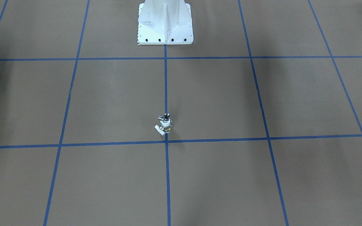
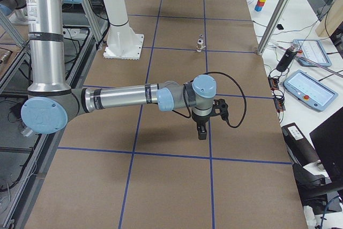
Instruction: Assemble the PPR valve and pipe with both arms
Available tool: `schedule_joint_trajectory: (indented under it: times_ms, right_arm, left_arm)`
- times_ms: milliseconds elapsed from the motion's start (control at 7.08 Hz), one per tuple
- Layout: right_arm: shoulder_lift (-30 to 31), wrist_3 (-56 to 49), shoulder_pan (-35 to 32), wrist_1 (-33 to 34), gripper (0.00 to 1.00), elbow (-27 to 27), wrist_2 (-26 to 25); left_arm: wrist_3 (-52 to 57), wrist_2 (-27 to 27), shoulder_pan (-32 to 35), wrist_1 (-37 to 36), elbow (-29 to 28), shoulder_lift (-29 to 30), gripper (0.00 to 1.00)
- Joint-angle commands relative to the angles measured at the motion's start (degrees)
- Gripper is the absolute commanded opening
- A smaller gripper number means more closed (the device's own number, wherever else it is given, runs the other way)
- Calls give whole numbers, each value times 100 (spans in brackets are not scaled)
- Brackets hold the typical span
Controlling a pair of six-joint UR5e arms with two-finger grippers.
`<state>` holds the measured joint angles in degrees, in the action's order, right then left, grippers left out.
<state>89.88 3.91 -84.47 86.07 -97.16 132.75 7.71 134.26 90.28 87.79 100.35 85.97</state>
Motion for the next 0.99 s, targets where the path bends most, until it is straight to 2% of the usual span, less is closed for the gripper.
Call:
schedule_joint_trajectory:
  times_ms: [0,848]
  right_arm:
    - [-180,-39,-43,206,100,39,-3]
    - [-243,-127,-52,322,100,75,-12]
  left_arm:
    - [-234,4,-2,-34,63,-1,100]
    - [-252,30,-2,-59,81,17,100]
